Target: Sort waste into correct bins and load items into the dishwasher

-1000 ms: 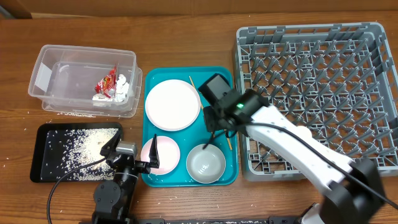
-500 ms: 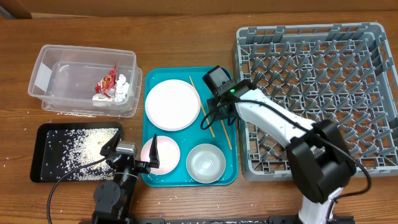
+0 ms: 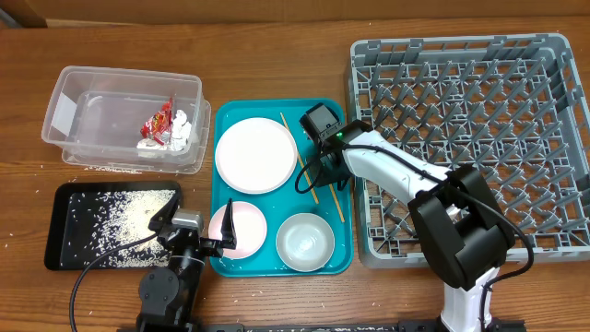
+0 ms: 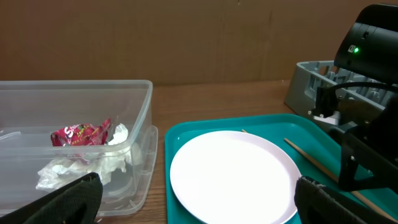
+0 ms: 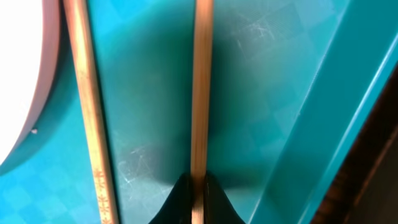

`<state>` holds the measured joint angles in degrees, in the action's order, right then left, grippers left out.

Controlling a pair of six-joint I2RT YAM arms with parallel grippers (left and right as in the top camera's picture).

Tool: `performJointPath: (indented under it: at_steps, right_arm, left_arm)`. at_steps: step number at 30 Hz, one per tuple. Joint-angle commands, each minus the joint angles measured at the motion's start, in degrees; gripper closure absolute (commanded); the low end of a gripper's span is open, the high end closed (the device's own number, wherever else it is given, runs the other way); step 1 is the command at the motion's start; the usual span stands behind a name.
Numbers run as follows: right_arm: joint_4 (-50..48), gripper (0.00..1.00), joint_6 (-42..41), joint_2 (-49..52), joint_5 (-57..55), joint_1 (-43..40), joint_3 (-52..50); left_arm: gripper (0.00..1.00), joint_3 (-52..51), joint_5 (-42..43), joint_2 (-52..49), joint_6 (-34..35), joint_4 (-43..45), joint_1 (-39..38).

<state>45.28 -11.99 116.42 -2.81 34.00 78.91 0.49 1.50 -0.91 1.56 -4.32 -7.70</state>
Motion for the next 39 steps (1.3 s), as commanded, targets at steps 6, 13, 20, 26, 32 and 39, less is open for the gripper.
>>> performJointPath:
  at_steps: [6, 13, 20, 26, 32, 39]
  right_arm:
    - [6.93, 0.96, 0.02, -6.49, -0.07, -0.76, 9.25]
    - [10.16, 0.96, 0.02, -14.64, -3.89, -2.93, 13.11]
    - [11.45, 0.96, 0.63, -13.73, -6.80, -10.45, 11.98]
    - [11.61, 0.92, 6.08, -12.11, -4.68, -11.52, 10.05]
    - [14.51, 0.44, 6.08, -12.46, -3.37, -9.97, 10.69]
    - [15.89, 0.39, 6.05, -13.40, 2.47, -0.74, 11.04]
  left_arm:
    - [0.00, -0.22, -0.20, 0.28, 1.03, -0.11, 0.61]
    - [0.00, -0.22, -0.20, 0.28, 1.01, -0.11, 0.61]
    - [0.00, -0.22, -0.20, 0.28, 1.03, -0.11, 0.61]
    - [0.00, -0.22, -0.20, 0.28, 1.03, -0.11, 0.61]
    - [0.00, -0.22, -0.20, 0.28, 1.01, -0.11, 0.61]
    - [0.00, -0.22, -0.20, 0.28, 1.01, -0.11, 0.61]
